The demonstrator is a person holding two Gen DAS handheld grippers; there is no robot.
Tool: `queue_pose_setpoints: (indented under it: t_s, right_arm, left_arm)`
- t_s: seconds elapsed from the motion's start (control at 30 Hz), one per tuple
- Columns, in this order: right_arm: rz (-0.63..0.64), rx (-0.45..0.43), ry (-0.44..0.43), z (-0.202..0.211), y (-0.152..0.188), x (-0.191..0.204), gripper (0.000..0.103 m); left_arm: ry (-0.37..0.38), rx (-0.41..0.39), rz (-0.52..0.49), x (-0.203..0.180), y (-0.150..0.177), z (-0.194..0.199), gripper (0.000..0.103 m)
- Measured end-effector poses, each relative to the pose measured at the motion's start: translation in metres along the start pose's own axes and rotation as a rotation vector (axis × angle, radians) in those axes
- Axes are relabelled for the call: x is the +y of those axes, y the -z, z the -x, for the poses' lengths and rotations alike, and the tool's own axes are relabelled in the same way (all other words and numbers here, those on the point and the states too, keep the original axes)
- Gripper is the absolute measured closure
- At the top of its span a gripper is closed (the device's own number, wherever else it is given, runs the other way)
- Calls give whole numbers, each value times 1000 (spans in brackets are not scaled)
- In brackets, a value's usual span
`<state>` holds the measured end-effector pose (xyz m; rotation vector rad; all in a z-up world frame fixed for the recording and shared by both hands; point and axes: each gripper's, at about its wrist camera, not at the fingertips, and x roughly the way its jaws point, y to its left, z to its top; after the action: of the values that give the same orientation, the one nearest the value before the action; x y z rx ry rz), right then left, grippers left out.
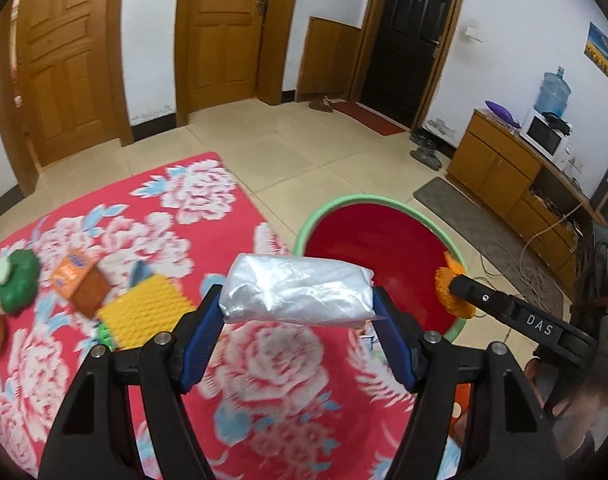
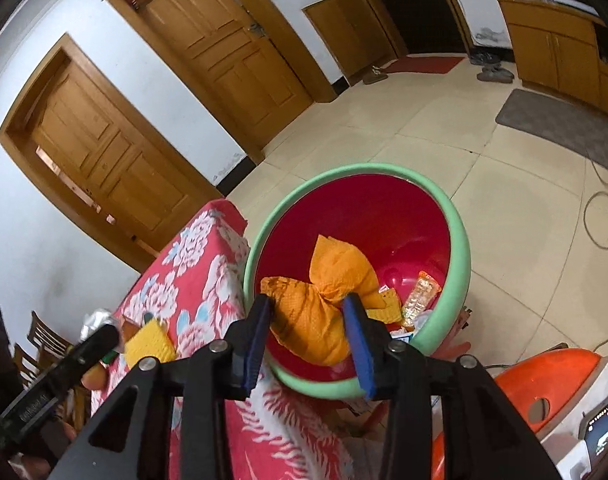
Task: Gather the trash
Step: 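Carry the plastic bag and orange bundle over the bucket and open both tools, then lower the left tool onto the orange printed box and grasp it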
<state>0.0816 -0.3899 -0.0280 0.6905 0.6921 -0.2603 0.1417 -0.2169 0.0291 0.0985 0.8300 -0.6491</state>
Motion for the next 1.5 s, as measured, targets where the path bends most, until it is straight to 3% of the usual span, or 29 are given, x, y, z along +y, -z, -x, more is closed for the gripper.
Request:
queue_pose_setpoints:
  t_s: [0.17,0.33,0.53,0.77,1.07,1.5]
  right_arm:
    - [-73,-24,5,3,-8,-17,52]
    - [-185,-61,5,17,-9,-40,51]
    - [-208,-126,41,36,-7,-53,46]
    - [-201,-134,41,39,-4,-54,46]
    - [-157,-126,0,48,6,-43,39]
    - [-101,-86,-7,46,15,-25,33]
  left_arm:
    - [26,16,-44,-20,-5,-27,31]
    - [33,48,-95,-38,-7,-55,31]
    - [28,88,-154,-59,-5,-80,28]
    - [47,90,-131,-66,-5,-79,25]
    - [-21,41,-60,-32,-13,-54,25]
    - [-216,1,27,65,-15,-14,25]
